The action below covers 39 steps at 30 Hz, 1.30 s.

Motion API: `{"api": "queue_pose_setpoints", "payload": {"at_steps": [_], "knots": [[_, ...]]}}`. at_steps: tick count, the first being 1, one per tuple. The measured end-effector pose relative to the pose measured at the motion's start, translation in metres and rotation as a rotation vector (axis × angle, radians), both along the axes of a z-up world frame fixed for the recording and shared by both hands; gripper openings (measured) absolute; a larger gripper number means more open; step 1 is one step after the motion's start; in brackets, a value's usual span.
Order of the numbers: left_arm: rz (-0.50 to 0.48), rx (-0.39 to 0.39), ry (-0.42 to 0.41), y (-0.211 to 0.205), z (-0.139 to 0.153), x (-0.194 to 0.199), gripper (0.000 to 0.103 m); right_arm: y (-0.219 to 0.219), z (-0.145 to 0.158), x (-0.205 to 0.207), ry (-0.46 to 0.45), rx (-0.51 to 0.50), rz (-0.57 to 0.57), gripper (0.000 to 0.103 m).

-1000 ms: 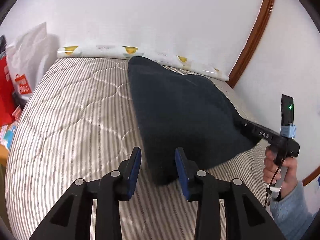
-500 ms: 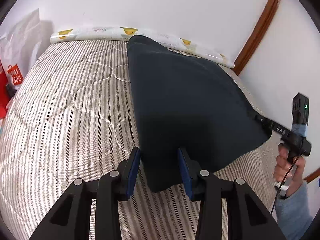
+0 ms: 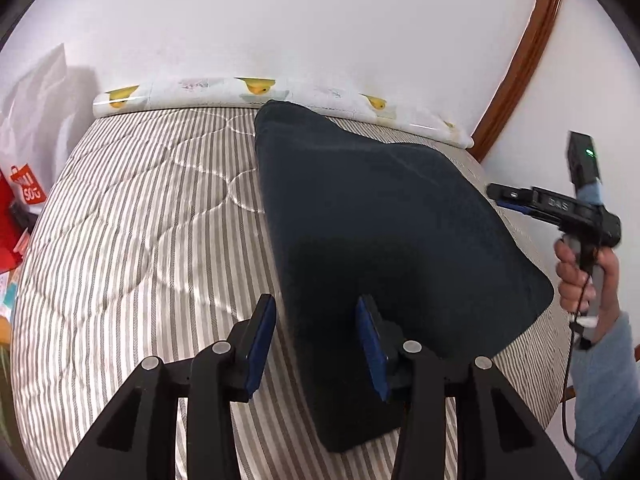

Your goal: Fold small clothes

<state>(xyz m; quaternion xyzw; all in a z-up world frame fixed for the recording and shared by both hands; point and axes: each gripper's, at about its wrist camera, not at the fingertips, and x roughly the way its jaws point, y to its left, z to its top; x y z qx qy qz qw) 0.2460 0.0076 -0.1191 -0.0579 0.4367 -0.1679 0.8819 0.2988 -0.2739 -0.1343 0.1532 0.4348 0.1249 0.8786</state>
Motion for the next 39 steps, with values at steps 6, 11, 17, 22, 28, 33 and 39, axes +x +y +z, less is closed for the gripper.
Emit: {"api": "queue_pose_setpoints", "payload": {"at_steps": [6,11,17,22,28,33,39], "knots": [[-0.031,-0.002,0.009,-0.002,-0.007,0.017,0.045,0.013,-0.019,0.031,0.061,0.032,0.079,0.019],[-0.05,0.013,0.018,-0.005,-0.01,0.024,0.048,-0.001,0.005,0.023,-0.084,0.048,0.113,0.003],[-0.062,0.024,0.01,-0.009,-0.004,0.028,0.048,-0.005,-0.016,0.038,0.003,0.017,0.115,0.003],[-0.055,0.028,0.007,-0.004,-0.003,0.032,0.048,-0.015,-0.004,0.042,-0.01,0.024,0.061,0.013],[0.012,0.022,0.002,0.001,-0.003,0.051,0.048,-0.008,-0.012,0.078,0.027,0.042,0.044,0.045],[0.029,0.015,0.023,0.003,-0.01,0.073,0.049,0.007,-0.026,0.108,0.061,0.065,0.052,0.045],[0.024,0.027,0.019,0.0,-0.016,0.078,0.05,0.012,-0.008,0.103,-0.169,0.067,0.103,0.009]]}}
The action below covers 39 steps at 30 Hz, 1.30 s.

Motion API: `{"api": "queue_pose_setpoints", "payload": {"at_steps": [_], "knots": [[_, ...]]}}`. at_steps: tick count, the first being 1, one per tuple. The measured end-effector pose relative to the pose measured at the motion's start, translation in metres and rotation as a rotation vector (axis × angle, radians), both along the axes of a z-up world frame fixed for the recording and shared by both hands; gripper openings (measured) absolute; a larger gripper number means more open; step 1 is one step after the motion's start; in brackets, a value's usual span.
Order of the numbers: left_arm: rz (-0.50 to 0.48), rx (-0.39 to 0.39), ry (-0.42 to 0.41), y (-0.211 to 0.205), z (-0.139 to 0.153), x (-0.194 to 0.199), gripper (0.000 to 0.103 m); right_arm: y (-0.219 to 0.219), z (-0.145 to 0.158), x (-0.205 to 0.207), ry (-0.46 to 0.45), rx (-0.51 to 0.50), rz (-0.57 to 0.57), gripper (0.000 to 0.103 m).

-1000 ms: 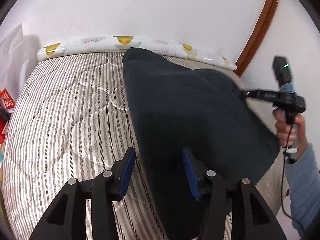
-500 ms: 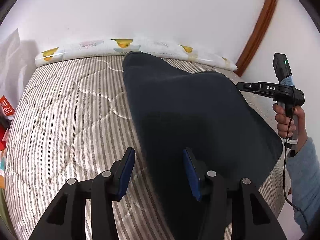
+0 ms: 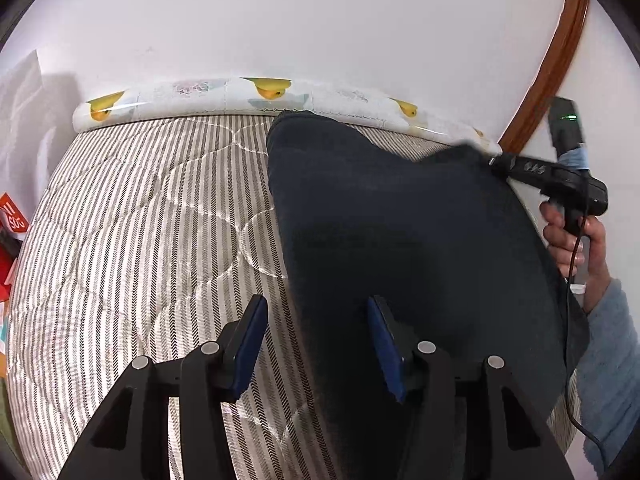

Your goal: Fold small clothes

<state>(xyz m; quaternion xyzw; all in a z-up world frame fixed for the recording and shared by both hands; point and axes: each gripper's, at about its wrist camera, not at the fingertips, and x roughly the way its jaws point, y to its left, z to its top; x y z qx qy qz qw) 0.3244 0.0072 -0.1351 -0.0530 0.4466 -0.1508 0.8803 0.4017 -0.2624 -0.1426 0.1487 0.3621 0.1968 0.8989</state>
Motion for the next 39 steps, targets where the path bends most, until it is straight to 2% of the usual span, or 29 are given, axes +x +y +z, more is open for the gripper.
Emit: {"api": "queue_pose_setpoints", "payload": {"at_steps": [2,4,6,8,11,17,20,24,25,27,28,29,31,33,36,39], "knots": [[0.0,-0.01,0.0,0.001,-0.001,-0.001,0.051,-0.007,-0.009,0.006,0.037,0.033,-0.021,0.009],[0.001,-0.011,0.001,0.0,-0.002,-0.002,0.051,-0.005,-0.025,0.016,0.119,0.007,-0.025,0.01],[0.008,-0.008,0.004,0.0,-0.001,-0.003,0.051,-0.006,-0.031,0.015,0.163,-0.01,-0.053,0.017],[0.011,-0.009,0.007,0.001,0.001,-0.007,0.051,-0.016,-0.024,0.003,0.151,0.001,-0.097,0.027],[0.009,-0.006,0.004,0.004,0.003,-0.017,0.051,-0.026,-0.01,-0.026,0.149,-0.015,-0.122,0.03],[0.015,-0.023,-0.001,0.009,0.008,-0.042,0.051,-0.029,-0.004,-0.111,0.171,-0.047,-0.072,0.037],[0.014,-0.054,0.014,0.011,0.01,-0.054,0.051,-0.028,-0.006,-0.152,0.162,-0.005,-0.059,0.038],[0.009,-0.025,0.002,0.007,0.01,-0.07,0.051,-0.016,-0.013,-0.185,0.125,0.028,-0.05,0.038],[0.008,-0.022,0.001,0.006,0.01,-0.073,0.051,-0.013,-0.015,-0.187,0.124,0.025,-0.042,0.035],[0.005,-0.012,-0.002,0.002,0.009,-0.078,0.052,-0.003,-0.025,-0.188,0.128,0.009,-0.04,0.009],[0.008,0.001,-0.008,0.0,0.007,-0.079,0.053,0.001,-0.03,-0.188,0.126,-0.014,-0.038,0.004],[0.017,0.011,-0.009,-0.001,0.005,-0.079,0.054,-0.001,-0.03,-0.19,0.1,-0.007,-0.053,0.003],[0.029,0.001,-0.001,0.0,0.005,-0.081,0.054,-0.021,-0.023,-0.198,0.028,0.101,-0.099,0.003],[0.018,-0.015,-0.001,0.0,0.008,-0.084,0.055,-0.038,-0.022,-0.204,-0.007,0.15,-0.141,0.003],[0.005,0.009,-0.009,-0.007,0.008,-0.088,0.055,-0.036,-0.045,-0.198,0.098,0.129,-0.171,0.003],[0.011,0.046,-0.033,-0.012,0.01,-0.091,0.055,-0.035,-0.042,-0.205,0.076,0.123,-0.192,0.003]]}}
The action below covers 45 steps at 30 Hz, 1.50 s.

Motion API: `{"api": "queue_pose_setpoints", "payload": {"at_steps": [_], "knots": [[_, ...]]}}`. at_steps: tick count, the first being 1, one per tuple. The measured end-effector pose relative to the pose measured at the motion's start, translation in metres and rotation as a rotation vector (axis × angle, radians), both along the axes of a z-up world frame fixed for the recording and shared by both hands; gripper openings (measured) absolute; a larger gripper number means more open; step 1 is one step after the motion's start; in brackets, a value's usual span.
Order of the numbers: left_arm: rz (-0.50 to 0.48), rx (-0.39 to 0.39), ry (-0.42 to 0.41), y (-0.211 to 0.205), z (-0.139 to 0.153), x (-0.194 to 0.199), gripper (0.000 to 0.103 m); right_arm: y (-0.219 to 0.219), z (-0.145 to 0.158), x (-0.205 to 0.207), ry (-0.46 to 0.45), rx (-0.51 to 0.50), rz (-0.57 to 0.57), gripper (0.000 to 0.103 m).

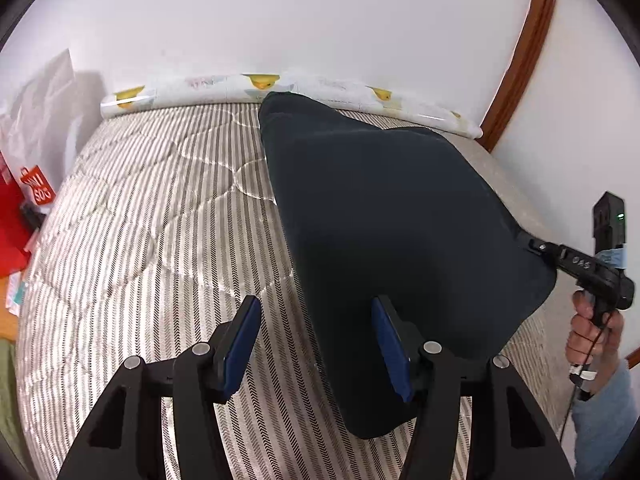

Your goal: Fold small clothes

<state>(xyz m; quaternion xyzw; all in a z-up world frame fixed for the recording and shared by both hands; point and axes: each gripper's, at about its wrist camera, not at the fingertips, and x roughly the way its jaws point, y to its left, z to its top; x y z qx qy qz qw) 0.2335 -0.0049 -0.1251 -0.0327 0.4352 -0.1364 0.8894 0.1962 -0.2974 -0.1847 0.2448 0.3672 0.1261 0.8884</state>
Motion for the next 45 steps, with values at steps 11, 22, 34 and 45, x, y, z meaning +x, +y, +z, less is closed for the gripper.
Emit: {"api": "queue_pose_setpoints", "payload": {"at_steps": [11,22,34,45], "knots": [[0.01,0.02,-0.011,0.001,0.002,-0.014,0.056,0.004,0.015,-0.021,0.018,-0.137,-0.059,0.003],[-0.121,0.011,-0.01,0.004,-0.006,-0.058,0.054,-0.004,0.015,-0.065,0.037,-0.261,-0.118,0.006],[-0.062,-0.015,-0.002,-0.014,-0.024,-0.055,0.014,0.029,-0.001,-0.087,0.02,-0.263,-0.037,0.033],[-0.05,-0.045,0.039,0.017,-0.024,-0.07,0.008,0.025,0.032,-0.092,-0.046,-0.297,0.058,0.033]]}}
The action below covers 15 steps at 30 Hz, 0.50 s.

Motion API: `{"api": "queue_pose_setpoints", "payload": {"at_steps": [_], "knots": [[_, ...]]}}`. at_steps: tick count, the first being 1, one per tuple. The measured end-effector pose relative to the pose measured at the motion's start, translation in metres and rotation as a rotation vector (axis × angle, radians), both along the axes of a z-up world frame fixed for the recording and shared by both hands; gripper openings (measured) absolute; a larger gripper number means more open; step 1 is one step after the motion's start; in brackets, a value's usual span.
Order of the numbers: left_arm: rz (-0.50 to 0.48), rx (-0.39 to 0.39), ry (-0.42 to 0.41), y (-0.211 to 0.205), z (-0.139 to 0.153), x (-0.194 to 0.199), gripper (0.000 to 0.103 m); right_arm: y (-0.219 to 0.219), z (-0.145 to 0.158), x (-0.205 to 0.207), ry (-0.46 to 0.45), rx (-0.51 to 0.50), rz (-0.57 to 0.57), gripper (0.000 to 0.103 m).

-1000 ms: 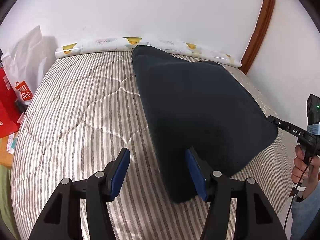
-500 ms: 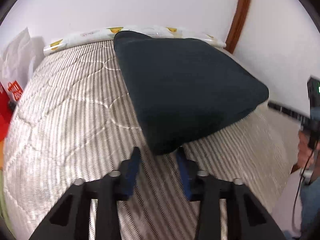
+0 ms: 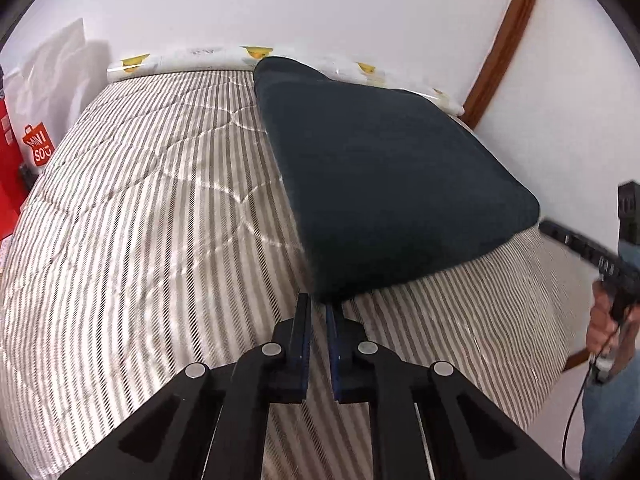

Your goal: Fold small clothes

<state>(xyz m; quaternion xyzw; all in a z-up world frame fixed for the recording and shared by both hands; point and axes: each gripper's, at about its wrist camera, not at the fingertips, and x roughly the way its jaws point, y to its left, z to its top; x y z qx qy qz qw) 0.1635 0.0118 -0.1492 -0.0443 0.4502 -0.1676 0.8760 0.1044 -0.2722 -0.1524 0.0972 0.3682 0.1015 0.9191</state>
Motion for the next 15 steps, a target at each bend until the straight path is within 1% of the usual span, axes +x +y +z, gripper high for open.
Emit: {"api": "queue_pose_setpoints", "payload": {"at_steps": [2,3,4,5,6,7,8,10,13,15], "knots": [[0.005,0.016,-0.013,0.009,0.006,-0.006,0.009,-0.01,0.014,0.004,-0.031,0.001,-0.015,0.034],[0.009,0.022,-0.019,0.01,0.009,-0.003,0.013,-0.013,0.018,0.009,-0.039,0.0,-0.021,0.034],[0.018,0.025,-0.029,0.014,0.014,-0.003,0.021,-0.017,0.025,0.016,-0.049,0.001,-0.028,0.034],[0.029,0.023,-0.044,0.018,0.02,0.001,0.026,-0.019,0.028,0.023,-0.054,0.002,-0.035,0.036],[0.033,0.019,-0.05,0.019,0.023,0.005,0.034,-0.02,0.032,0.034,-0.055,0.003,-0.045,0.037],[0.038,0.015,-0.058,0.019,0.027,0.012,0.037,-0.02,0.034,0.042,-0.053,0.004,-0.053,0.041],[0.041,0.012,-0.067,0.018,0.031,0.021,0.037,-0.019,0.035,0.051,-0.051,0.006,-0.06,0.043],[0.044,0.005,-0.071,0.014,0.034,0.034,0.037,-0.013,0.031,0.068,-0.043,0.015,-0.065,0.043],[0.032,-0.01,-0.056,0.005,0.031,0.05,0.037,-0.003,0.014,0.082,-0.003,0.008,-0.059,0.043],[0.028,-0.006,-0.053,-0.001,0.028,0.058,0.037,0.0,0.001,0.085,0.033,0.01,-0.051,0.043]]}}
